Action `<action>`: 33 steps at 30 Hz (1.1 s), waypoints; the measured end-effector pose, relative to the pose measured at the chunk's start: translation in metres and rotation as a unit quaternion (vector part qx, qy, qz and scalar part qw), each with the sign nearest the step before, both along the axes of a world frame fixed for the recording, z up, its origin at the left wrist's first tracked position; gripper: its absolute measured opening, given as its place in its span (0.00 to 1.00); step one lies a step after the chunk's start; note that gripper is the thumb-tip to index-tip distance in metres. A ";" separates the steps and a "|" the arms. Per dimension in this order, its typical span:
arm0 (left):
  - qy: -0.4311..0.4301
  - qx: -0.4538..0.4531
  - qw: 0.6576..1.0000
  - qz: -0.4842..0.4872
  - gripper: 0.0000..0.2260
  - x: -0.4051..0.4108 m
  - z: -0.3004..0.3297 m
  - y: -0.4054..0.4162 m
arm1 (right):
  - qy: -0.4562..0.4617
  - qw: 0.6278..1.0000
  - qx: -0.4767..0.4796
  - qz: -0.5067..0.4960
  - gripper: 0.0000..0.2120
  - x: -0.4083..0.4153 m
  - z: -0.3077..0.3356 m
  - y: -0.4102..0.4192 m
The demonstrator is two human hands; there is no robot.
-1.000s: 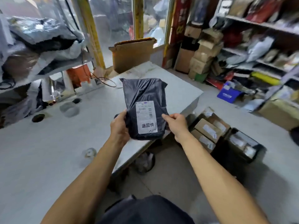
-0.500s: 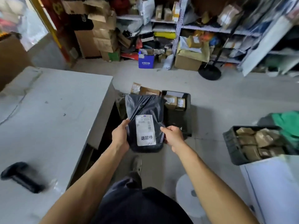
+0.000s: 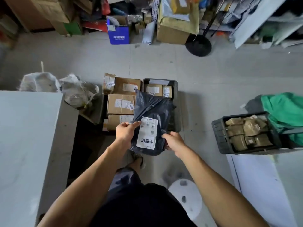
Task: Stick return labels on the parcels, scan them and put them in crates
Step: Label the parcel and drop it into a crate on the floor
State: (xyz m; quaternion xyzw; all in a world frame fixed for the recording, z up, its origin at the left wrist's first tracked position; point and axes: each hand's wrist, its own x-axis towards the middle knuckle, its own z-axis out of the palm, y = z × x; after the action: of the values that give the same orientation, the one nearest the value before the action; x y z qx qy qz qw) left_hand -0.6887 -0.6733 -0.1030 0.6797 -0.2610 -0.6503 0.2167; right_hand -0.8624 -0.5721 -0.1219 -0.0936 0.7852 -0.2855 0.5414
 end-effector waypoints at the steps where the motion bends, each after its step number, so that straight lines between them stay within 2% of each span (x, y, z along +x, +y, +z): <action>1: -0.005 0.001 1.000 -0.016 0.15 -0.010 -0.004 -0.016 | -0.009 1.000 0.003 0.007 0.04 -0.008 -0.001 -0.011; 4: -0.036 -0.009 0.996 -0.081 0.17 -0.042 -0.018 -0.063 | -0.023 0.999 0.022 0.033 0.04 -0.030 -0.015 -0.038; 7: -0.068 -0.018 0.985 -0.160 0.17 -0.077 -0.039 -0.104 | -0.072 0.996 0.040 0.019 0.04 -0.051 -0.040 -0.056; 10: -0.101 -0.019 0.967 -0.234 0.15 -0.111 -0.077 -0.141 | -0.124 0.989 0.020 -0.073 0.17 -0.075 -0.074 -0.078; 13: -0.124 -0.017 0.944 -0.306 0.15 -0.144 -0.134 -0.177 | -0.191 0.964 -0.017 -0.186 0.20 -0.105 -0.133 -0.107; 16: -0.137 -0.028 0.918 -0.371 0.14 -0.176 -0.216 -0.212 | -0.222 0.944 0.024 -0.243 0.28 -0.134 -0.214 -0.145; 20: -0.168 -0.067 0.891 -0.416 0.14 -0.220 -0.343 -0.253 | -0.191 0.937 0.060 -0.287 0.10 -0.163 -0.344 -0.179; 23: -0.211 -0.113 0.854 -0.462 0.14 -0.252 -0.420 -0.277 | -0.166 0.932 0.052 -0.317 0.06 -0.178 -0.425 -0.199; 25: -0.224 -0.131 0.841 -0.474 0.14 -0.269 -0.457 -0.289 | -0.165 0.926 0.031 -0.339 0.05 -0.187 -0.462 -0.211; 28: -0.238 -0.169 0.830 -0.475 0.13 -0.286 -0.491 -0.312 | -0.160 0.918 -0.013 -0.362 0.02 -0.201 -0.496 -0.234; 33: -0.262 -0.279 0.798 -0.466 0.11 -0.320 -0.502 -0.376 | -0.191 0.891 -0.092 -0.402 0.03 -0.223 -0.522 -0.308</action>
State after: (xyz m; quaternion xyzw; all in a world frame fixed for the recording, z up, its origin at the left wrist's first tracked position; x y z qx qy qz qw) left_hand -1.0085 -1.0493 -0.6047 0.5306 -0.7633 -0.3684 -0.0087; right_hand -1.0858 -0.8801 -0.6441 0.2371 0.6074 -0.5626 0.5083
